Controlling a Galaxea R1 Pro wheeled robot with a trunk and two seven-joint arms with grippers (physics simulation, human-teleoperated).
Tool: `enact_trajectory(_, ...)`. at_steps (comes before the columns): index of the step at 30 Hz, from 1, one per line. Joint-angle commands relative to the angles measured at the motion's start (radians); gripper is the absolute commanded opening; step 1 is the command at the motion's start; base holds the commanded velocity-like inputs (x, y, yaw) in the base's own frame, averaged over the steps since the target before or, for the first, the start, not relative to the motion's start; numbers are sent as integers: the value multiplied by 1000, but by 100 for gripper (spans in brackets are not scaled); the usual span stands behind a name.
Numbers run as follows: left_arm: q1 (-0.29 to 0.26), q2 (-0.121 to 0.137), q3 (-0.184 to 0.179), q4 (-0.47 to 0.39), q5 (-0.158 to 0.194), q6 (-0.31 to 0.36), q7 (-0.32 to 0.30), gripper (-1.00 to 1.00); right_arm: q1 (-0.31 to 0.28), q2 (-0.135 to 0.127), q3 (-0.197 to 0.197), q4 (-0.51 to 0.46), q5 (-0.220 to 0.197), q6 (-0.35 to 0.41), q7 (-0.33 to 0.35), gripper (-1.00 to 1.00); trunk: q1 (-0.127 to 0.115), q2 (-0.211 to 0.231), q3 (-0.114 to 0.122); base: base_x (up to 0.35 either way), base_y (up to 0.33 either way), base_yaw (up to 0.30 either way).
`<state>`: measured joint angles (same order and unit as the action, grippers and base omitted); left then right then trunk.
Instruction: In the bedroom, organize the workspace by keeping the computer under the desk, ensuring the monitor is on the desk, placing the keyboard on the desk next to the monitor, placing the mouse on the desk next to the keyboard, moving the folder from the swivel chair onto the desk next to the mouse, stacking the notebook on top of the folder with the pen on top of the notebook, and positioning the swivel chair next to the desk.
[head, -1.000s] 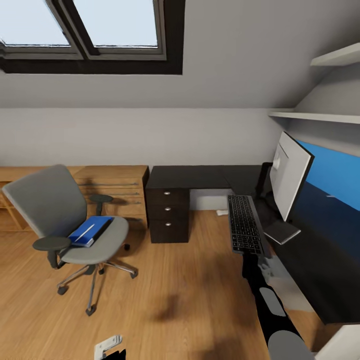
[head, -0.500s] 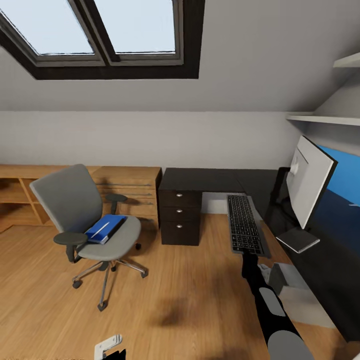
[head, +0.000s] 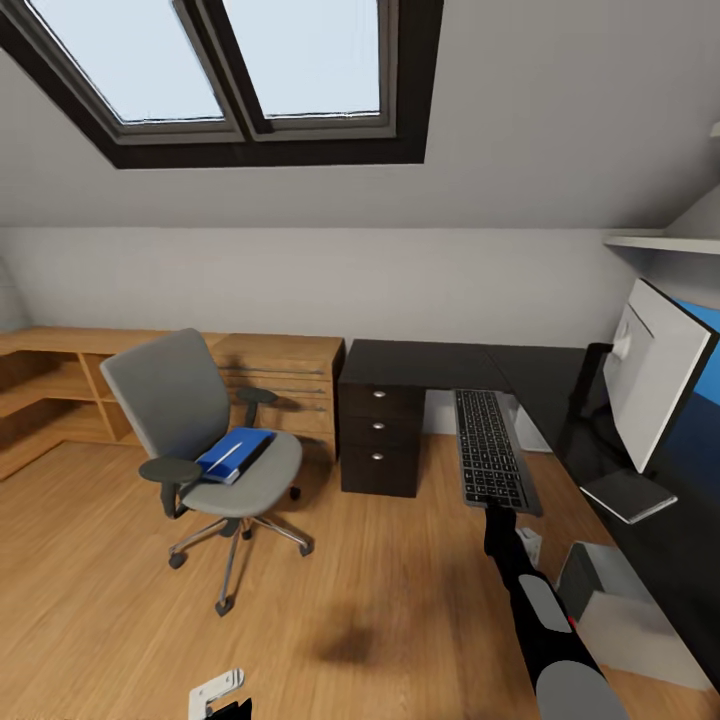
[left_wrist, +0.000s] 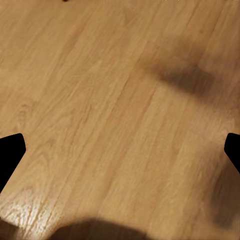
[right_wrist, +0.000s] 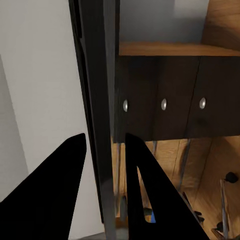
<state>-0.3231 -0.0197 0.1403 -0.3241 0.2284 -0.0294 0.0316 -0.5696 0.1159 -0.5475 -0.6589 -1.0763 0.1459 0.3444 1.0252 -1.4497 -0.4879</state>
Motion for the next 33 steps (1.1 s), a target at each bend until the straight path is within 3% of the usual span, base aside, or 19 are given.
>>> enact_trajectory(1, -1, 0, -1, 0, 9, -3, 2, 100, -1, 1, -6, 0, -11, 11, 5, -100, 0, -1, -1, 0, 0, 43)
enact_trajectory(4, -1, 0, -1, 0, 9, -3, 2, 100, -1, -2, -6, -1, -9, 16, 5, -100, 0, -1, -1, 0, 0, 22)
enact_trajectory(9, -1, 0, -1, 0, 9, -3, 2, 100, -1, -24, -5, 1, -8, 116, 6, -100, 0, -1, 0, 0, 0, 7)
enact_trajectory(13, -1, 0, -1, 0, 9, -3, 2, 100, -1, -29, -6, 0, -9, 153, 4, -100, 0, -1, 0, 0, 0, 1)
enact_trajectory(33, -1, 0, -1, 0, 9, -3, 2, 100, -1, -30, -9, 1, -19, 166, 5, -100, 0, -1, 0, 0, 0, 0)
